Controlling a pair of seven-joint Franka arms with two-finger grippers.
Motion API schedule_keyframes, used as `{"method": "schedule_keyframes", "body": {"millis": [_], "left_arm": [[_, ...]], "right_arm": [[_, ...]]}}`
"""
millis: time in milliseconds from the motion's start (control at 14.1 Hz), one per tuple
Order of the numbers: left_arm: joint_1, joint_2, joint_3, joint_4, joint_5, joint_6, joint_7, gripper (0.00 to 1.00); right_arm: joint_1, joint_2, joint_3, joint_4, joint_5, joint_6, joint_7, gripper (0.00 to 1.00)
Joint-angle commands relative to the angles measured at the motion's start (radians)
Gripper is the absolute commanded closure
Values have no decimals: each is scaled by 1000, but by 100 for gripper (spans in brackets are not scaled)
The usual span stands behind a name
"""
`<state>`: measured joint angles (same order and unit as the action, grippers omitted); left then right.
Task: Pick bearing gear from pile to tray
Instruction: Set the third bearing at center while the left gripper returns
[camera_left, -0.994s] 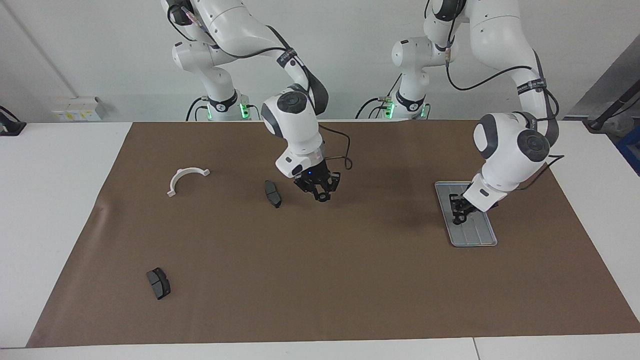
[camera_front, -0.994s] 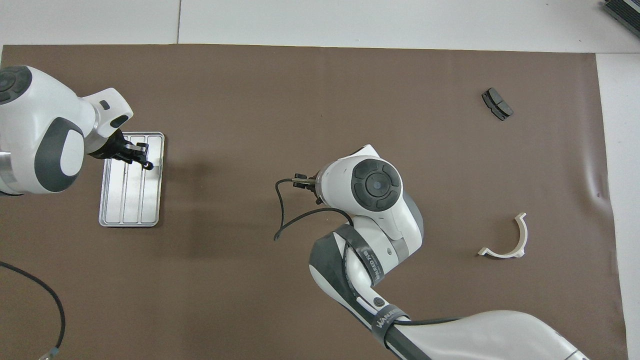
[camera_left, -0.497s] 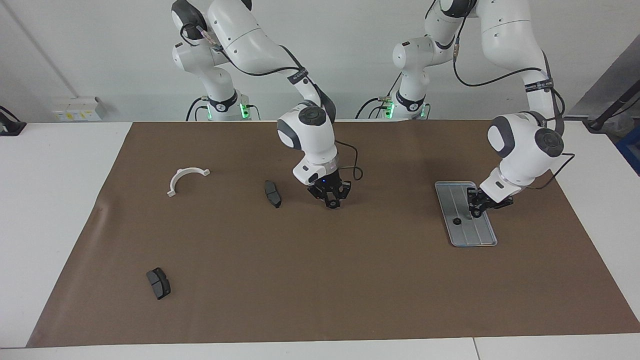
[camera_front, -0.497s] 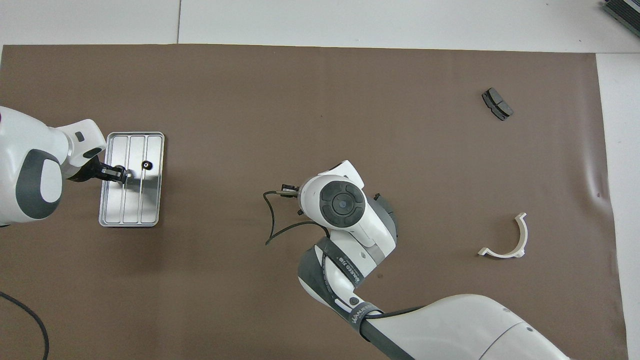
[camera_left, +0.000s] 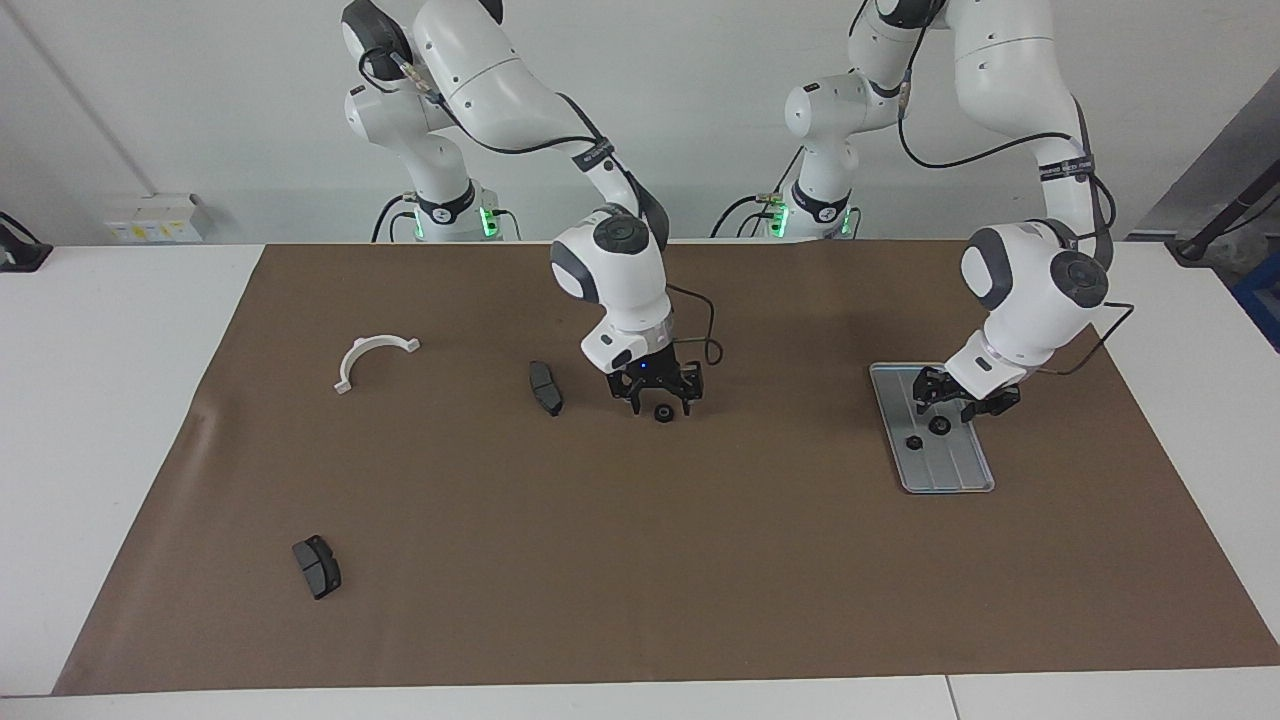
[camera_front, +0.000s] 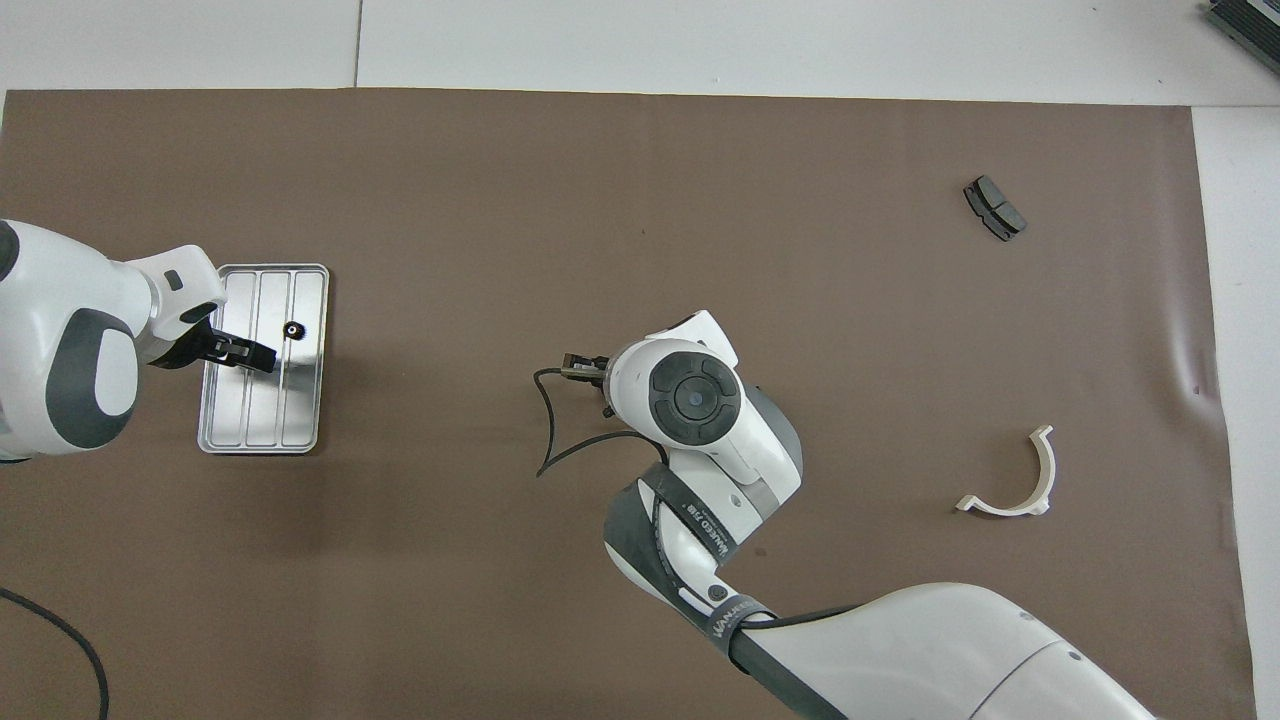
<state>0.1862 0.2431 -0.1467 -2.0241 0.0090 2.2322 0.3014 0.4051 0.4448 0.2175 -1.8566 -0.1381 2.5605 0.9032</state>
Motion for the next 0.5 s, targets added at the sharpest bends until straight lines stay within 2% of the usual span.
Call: {"method": "schedule_keyframes", "body": {"millis": [0, 426], "left_arm": [[-91, -30, 6, 33, -11, -48, -184, 30], [-322, -27, 4, 65, -9, -43, -690, 38]], "right_arm": [[-84, -93, 5, -10, -69, -68, 4, 0], [-274, -210, 6, 5, -97, -178, -227, 0]]}}
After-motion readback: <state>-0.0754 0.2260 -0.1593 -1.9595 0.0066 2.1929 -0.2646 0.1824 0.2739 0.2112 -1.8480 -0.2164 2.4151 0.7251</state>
